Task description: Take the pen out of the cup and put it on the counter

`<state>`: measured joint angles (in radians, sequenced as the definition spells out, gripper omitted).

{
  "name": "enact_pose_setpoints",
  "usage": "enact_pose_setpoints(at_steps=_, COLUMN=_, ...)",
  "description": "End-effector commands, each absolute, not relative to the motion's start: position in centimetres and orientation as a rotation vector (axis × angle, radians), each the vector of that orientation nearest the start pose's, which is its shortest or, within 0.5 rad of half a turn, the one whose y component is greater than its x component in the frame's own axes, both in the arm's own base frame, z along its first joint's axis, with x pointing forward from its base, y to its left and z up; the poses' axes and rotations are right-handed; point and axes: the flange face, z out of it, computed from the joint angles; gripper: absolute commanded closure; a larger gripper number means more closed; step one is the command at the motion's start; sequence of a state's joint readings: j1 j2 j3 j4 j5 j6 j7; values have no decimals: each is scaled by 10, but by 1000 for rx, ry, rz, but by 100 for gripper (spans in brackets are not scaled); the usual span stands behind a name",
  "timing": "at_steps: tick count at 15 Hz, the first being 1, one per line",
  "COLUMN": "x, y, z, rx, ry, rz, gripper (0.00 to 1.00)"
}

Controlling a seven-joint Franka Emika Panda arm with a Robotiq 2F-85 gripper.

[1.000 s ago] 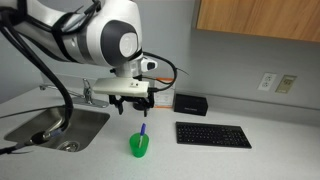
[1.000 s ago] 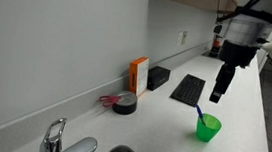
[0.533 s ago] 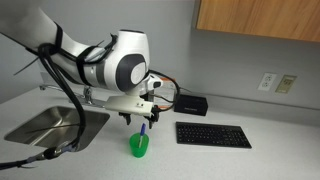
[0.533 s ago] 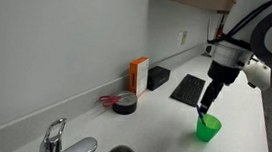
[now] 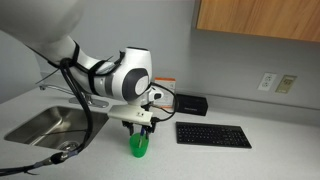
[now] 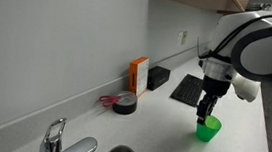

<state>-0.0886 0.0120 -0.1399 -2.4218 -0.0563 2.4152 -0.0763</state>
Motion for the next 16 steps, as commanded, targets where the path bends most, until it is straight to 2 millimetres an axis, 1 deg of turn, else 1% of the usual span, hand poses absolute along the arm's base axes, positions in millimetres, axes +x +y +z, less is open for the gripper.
enact_pose_setpoints(at_steps=1, x=484, y=-114, z=305, rx=-3135, ry=227, rz=-26, gripper=58)
enact_pose_setpoints(at_steps=5, x=491, y=-117, z=313, rx=-3101, ry=280, rz=-107, gripper=90)
enact_pose_setpoints(at_steps=6, x=492, y=-119, z=315, rx=-3095, ry=293, rz=-122, gripper=96)
enact_pose_setpoints(at_steps=7, x=494, y=-120, z=316, rx=-3090, ry=301, rz=-135, gripper=100)
enact_pose_setpoints(at_steps=8, x=495, y=-121, z=317, rx=-3085, ry=314, rz=-145, gripper=100)
enact_pose_setpoints(at_steps=9, x=496, y=-123, z=318, rx=-3084, ry=323, rz=-154, gripper=96)
enact_pose_setpoints(at_steps=11, x=492, y=-126, z=320, rx=-3089, ry=332, rz=-131, gripper=96)
enact_pose_setpoints(at_steps=13, x=483, y=-128, z=328, rx=-3101, ry=337, rz=-158, gripper=96)
enact_pose_setpoints(at_steps=16, x=468, y=-120, z=348, rx=-3110, ry=293, rz=-230, gripper=96)
